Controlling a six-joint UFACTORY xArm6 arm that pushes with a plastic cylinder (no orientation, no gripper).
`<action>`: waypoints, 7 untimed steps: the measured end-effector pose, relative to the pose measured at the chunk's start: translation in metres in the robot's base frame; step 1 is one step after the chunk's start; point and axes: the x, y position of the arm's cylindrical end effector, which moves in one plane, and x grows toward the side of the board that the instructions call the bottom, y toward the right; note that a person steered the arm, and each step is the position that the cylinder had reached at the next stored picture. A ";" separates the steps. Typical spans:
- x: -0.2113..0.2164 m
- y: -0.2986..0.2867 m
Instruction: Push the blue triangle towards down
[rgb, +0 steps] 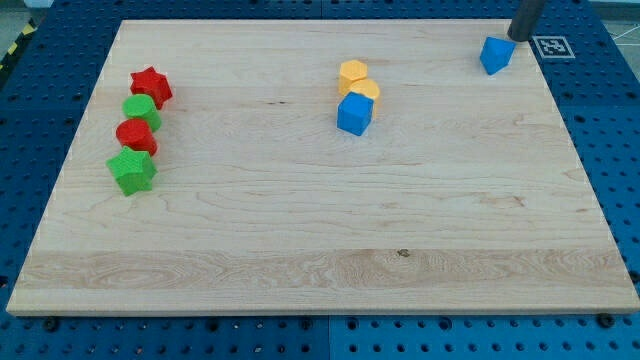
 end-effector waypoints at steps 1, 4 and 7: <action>0.018 -0.022; 0.143 -0.031; 0.148 -0.001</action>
